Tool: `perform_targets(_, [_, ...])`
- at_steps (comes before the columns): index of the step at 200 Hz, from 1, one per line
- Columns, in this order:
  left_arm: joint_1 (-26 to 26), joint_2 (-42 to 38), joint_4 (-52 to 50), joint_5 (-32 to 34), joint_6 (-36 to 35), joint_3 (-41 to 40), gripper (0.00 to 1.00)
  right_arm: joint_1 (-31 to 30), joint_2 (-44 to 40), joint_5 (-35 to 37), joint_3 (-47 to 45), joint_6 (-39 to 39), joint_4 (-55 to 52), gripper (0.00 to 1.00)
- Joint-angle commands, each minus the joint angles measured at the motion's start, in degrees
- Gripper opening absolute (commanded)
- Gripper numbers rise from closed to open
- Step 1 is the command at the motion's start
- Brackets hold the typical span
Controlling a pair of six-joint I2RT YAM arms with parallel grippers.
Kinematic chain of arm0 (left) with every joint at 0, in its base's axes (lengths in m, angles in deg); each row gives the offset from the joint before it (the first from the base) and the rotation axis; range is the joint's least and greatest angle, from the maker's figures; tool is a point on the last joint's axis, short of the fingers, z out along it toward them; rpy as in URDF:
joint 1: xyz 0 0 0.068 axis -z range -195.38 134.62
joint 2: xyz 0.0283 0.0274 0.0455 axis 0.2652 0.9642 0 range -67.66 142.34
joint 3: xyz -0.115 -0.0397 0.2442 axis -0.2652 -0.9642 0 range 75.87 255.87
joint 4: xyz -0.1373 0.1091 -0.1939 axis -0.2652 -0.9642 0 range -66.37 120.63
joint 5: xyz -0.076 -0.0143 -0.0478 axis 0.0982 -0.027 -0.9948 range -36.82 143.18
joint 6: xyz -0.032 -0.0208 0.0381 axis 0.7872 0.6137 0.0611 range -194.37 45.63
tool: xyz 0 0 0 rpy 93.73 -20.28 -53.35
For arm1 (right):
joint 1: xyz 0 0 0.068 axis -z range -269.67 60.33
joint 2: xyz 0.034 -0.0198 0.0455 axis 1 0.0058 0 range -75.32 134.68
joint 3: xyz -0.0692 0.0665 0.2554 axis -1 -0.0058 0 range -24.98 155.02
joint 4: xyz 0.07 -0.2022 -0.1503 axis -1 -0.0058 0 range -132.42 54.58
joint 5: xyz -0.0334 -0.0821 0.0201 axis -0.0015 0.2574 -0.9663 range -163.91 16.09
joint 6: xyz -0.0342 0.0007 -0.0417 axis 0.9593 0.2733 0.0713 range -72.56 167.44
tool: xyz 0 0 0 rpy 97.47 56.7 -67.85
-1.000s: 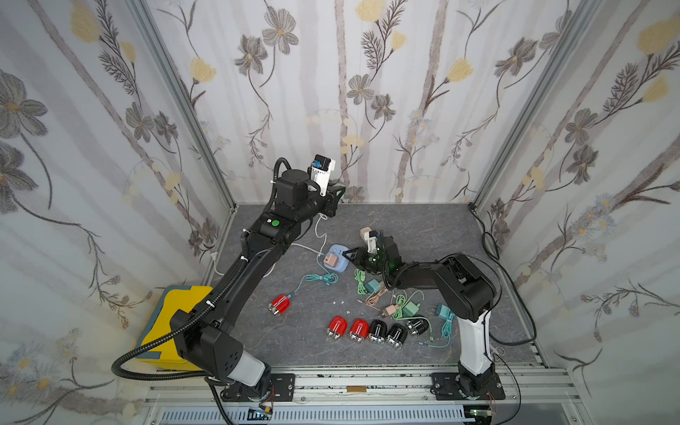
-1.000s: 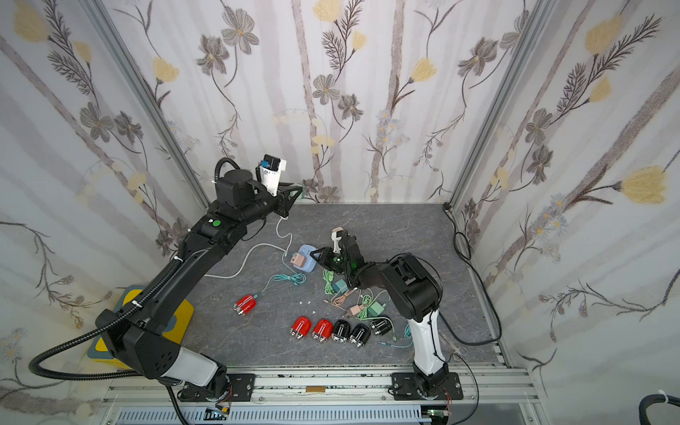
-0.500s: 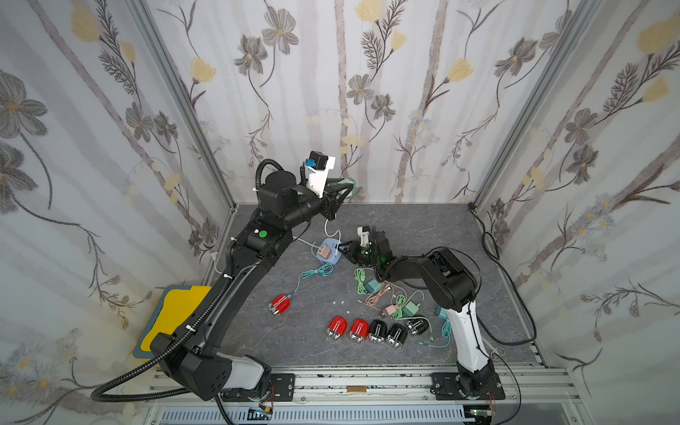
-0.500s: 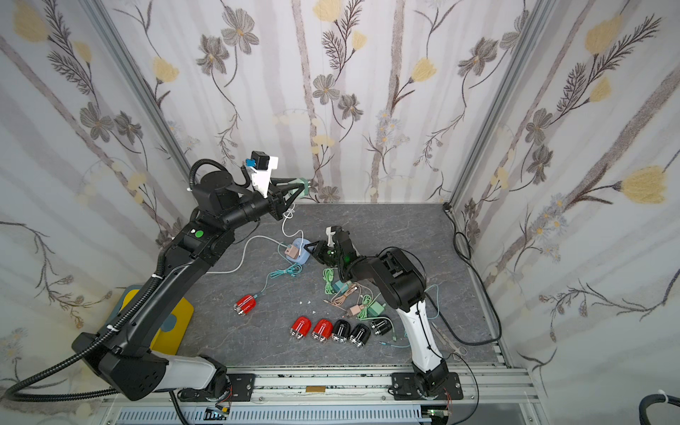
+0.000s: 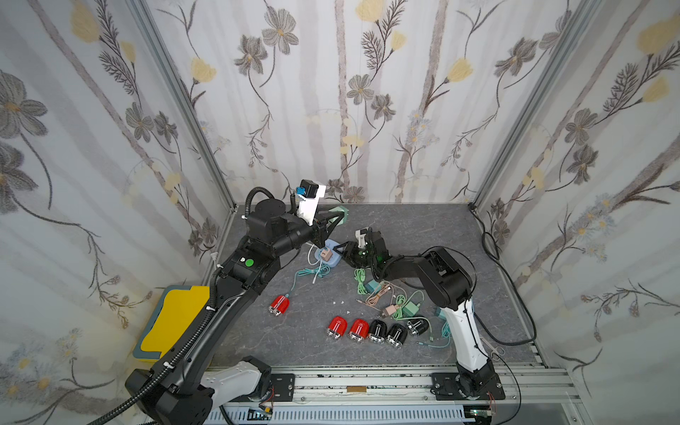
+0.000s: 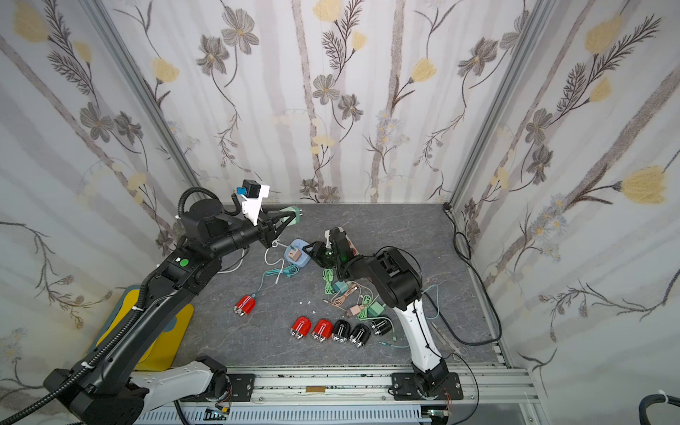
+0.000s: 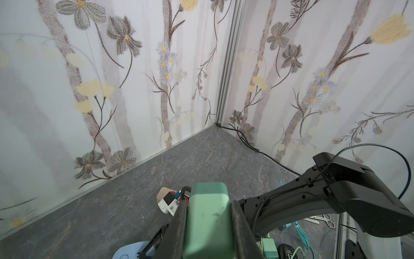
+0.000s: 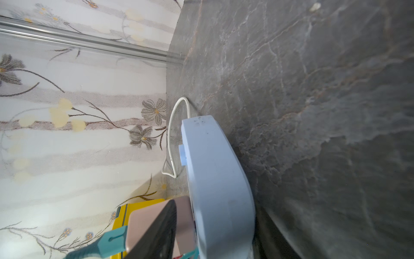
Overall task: Unplug the electric shaver
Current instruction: Place the socket at the center of the board, then place the plug at the center of the board.
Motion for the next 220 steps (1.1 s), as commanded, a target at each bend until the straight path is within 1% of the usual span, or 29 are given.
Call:
perform_targets(1, [0.1,-1.4,0.3,0.5,1.6,-2.3,0.19,0.0,-2.3,2.4,-0.3,2.5,-3.6,0.53])
perform_targets(39, [0.4,-3.4,1.8,0.5,3.4,-7.2,0.18,0.0,-6.6,7.4,-2.4,8.5,-11.5,0.55])
perform_targets(82, [1.5,-3.8,3.1,0.7,4.7,-10.0,0.18,0.2,-12.2,10.5,-6.9,13.5,-13.4,0.56])
perform_targets(95, [2.1,-3.8,4.2,0.6,5.4,-10.7,0.18,0.2,-15.1,10.5,-9.9,15.7,-11.3,0.55])
perform_targets(121, [3.1,-3.1,6.3,-1.2,6.9,-12.1,0.18,0.5,-21.5,10.6,-16.3,21.1,-10.6,0.49])
perform_targets(137, [3.8,-2.5,6.5,-1.7,7.1,-12.6,0.18,0.9,-26.4,10.5,-21.0,24.1,-9.7,0.48])
perform_targets(160, [4.6,-2.4,7.5,-2.2,7.8,-14.3,0.18,1.7,-33.4,10.5,-25.8,28.5,-11.7,0.48])
perform_targets(178, [5.1,-2.3,9.4,-3.5,9.2,-16.1,0.18,2.4,-38.0,11.0,-27.9,30.7,-13.7,0.48])
perform_targets(185, [5.3,-2.2,10.1,-4.0,9.8,-16.8,0.18,2.7,-38.5,11.2,-28.4,31.3,-14.5,0.48])
perform_targets(192, [5.5,-2.2,10.7,-4.5,10.2,-17.1,0.18,2.9,-41.2,11.5,-28.6,31.8,-15.4,0.48])
perform_targets(220, [6.4,-2.2,10.6,-4.8,10.5,-17.8,0.18,3.3,-43.9,12.1,-28.9,33.2,-18.0,0.48])
